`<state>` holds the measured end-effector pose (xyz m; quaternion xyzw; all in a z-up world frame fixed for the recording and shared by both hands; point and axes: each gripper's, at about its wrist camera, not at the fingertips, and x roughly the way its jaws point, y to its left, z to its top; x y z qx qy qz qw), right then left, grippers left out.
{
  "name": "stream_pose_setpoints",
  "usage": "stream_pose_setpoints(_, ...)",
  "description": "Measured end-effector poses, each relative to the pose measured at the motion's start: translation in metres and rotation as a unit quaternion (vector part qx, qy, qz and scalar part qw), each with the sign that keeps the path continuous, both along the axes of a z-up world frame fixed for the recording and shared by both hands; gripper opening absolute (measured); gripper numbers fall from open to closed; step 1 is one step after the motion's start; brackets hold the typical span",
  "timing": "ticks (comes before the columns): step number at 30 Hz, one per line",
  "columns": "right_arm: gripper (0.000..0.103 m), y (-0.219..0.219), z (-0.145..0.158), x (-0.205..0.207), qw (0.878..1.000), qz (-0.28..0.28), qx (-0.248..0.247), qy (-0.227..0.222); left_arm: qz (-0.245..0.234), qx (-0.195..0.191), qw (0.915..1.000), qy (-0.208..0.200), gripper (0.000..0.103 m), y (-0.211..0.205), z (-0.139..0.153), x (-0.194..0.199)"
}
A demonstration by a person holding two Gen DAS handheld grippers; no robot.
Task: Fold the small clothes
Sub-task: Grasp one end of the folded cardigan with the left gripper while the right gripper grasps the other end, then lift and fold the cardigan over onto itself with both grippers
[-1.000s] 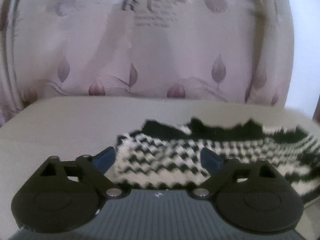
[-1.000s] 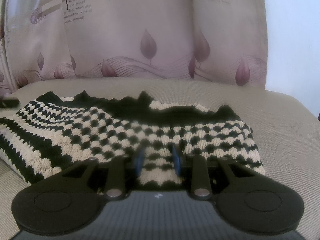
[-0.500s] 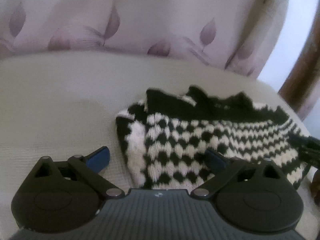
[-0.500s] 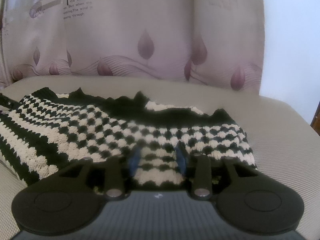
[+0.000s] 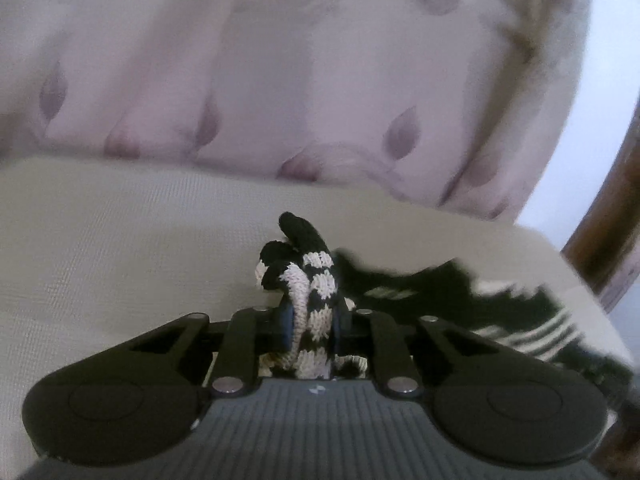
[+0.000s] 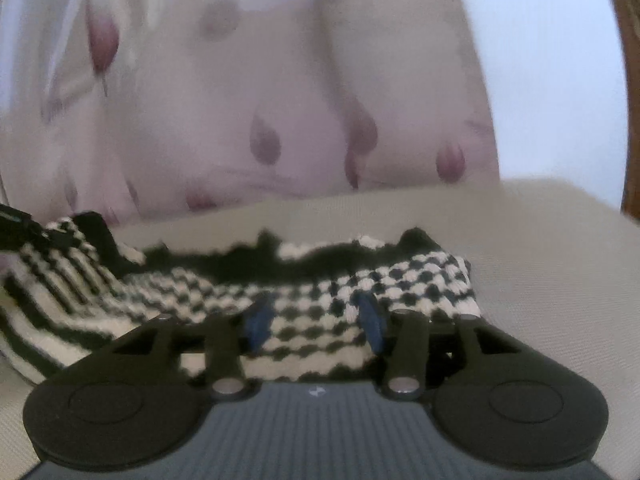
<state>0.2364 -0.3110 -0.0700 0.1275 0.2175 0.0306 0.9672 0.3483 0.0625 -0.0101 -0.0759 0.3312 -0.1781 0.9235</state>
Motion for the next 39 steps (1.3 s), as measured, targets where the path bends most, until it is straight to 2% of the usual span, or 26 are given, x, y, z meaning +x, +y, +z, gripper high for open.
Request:
stream_pose_setpoints(3, 0.053, -0.012, 0.007, -0.020, 0.998, 0.006, 0.053, -0.017, -0.024, -0.008, 0.9997, -0.004, 0.017, -0.040, 0.032, -0.014)
stream_pose_setpoints(5, 0.067, -0.018, 0.012, -0.029, 0.996, 0.024, 0.083, -0.022, -0.043, -0.018, 0.9989, 0.007, 0.017, -0.071, 0.044, -0.022)
stream_pose_setpoints(7, 0.069, -0.028, 0.017, -0.038, 0.990, 0.050, 0.130, -0.031, -0.063, -0.034, 0.9971, 0.024, 0.017, -0.100, 0.045, -0.029)
stream_pose_setpoints(9, 0.069, -0.039, 0.020, -0.042, 0.978, 0.076, 0.190, -0.034, -0.082, -0.059, 0.9938, 0.046, 0.017, -0.123, 0.037, -0.034)
stream_pose_setpoints(11, 0.072, -0.048, 0.018, -0.041, 0.960, 0.103, 0.259, -0.032, -0.102, -0.079, 0.9894, 0.067, 0.017, -0.141, 0.024, -0.036)
stream_pose_setpoints(12, 0.072, -0.053, 0.014, -0.037, 0.945, 0.121, 0.302, -0.022, -0.117, -0.098, 0.9850, 0.081, 0.019, -0.146, 0.014, -0.036)
stream_pose_setpoints(13, 0.072, -0.058, 0.009, -0.032, 0.930, 0.133, 0.342, -0.013, -0.135, -0.132, 0.9771, 0.099, 0.017, -0.148, 0.005, -0.035)
stream_pose_setpoints(14, 0.072, -0.061, 0.005, -0.029, 0.920, 0.138, 0.367, -0.007, -0.154, -0.174, 0.9646, 0.125, 0.016, -0.149, -0.005, -0.033)
stream_pose_setpoints(15, 0.072, -0.064, 0.000, -0.025, 0.908, 0.144, 0.393, -0.001, -0.166, -0.197, 0.9565, 0.136, 0.016, -0.152, -0.014, -0.030)
stream_pose_setpoints(18, 0.077, -0.065, -0.015, -0.012, 0.882, 0.148, 0.448, 0.015, -0.181, -0.233, 0.9491, 0.111, 0.019, -0.145, -0.015, -0.039)
stream_pose_setpoints(19, 0.077, -0.064, -0.017, -0.008, 0.879, 0.145, 0.454, 0.017, -0.181, -0.255, 0.9442, 0.104, 0.020, -0.140, -0.014, -0.041)
stream_pose_setpoints(20, 0.077, -0.064, -0.020, -0.005, 0.877, 0.142, 0.458, 0.018, -0.180, -0.290, 0.9353, 0.093, 0.023, -0.128, -0.010, -0.044)
stream_pose_setpoints(21, 0.077, -0.063, -0.020, -0.004, 0.877, 0.141, 0.460, 0.017, -0.172, -0.313, 0.9307, 0.077, 0.032, -0.119, -0.005, -0.047)
stream_pose_setpoints(22, 0.077, -0.062, -0.020, -0.002, 0.877, 0.141, 0.458, 0.016, -0.163, -0.327, 0.9288, 0.058, 0.037, -0.110, 0.000, -0.054)
stream_pose_setpoints(23, 0.077, -0.061, -0.018, 0.000, 0.882, 0.139, 0.451, 0.017, -0.155, -0.336, 0.9288, 0.028, 0.048, -0.096, 0.008, -0.063)
stream_pose_setpoints(24, 0.077, -0.059, -0.016, 0.004, 0.887, 0.137, 0.440, 0.019, -0.146, -0.323, 0.9352, -0.004, 0.057, -0.086, 0.015, -0.070)
stream_pose_setpoints(25, 0.077, -0.058, -0.014, 0.009, 0.891, 0.135, 0.433, 0.024, -0.135, -0.297, 0.9448, -0.033, 0.061, -0.076, 0.022, -0.078)
stream_pose_setpoints(26, 0.077, -0.057, -0.014, 0.012, 0.895, 0.133, 0.425, 0.030, -0.118, -0.253, 0.9579, -0.067, 0.066, -0.068, 0.027, -0.086)
stream_pose_setpoints(28, 0.077, -0.052, -0.011, 0.026, 0.906, 0.127, 0.401, 0.047, -0.110, -0.188, 0.9712, -0.097, 0.066, -0.058, 0.021, -0.094)
stream_pose_setpoints(30, 0.077, -0.045, -0.011, 0.039, 0.914, 0.125, 0.380, 0.064, -0.102, -0.131, 0.9809, -0.101, 0.063, -0.054, 0.002, -0.099)
stream_pose_setpoints(32, 0.076, -0.034, -0.011, 0.053, 0.920, 0.129, 0.361, 0.084, -0.111, -0.118, 0.9827, -0.089, 0.057, -0.051, -0.023, -0.104)
stream_pose_setpoints(34, 0.075, -0.024, -0.011, 0.066, 0.930, 0.117, 0.331, 0.110, -0.120, -0.116, 0.9826, -0.082, 0.057, -0.051, -0.045, -0.109)
stream_pose_setpoints(37, 0.076, -0.010, -0.011, 0.079, 0.933, 0.117, 0.316, 0.126, -0.138, -0.110, 0.9785, -0.107, 0.057, -0.057, -0.066, -0.126)
stream_pose_setpoints(38, 0.073, -0.004, -0.008, 0.082, 0.932, 0.134, 0.314, 0.122, -0.140, -0.114, 0.9771, -0.112, 0.057, -0.057, -0.071, -0.131)
stream_pose_setpoints(39, 0.051, 0.003, -0.006, 0.084, 0.930, 0.152, 0.312, 0.120, -0.141, -0.114, 0.9763, -0.118, 0.057, -0.058, -0.075, -0.134)
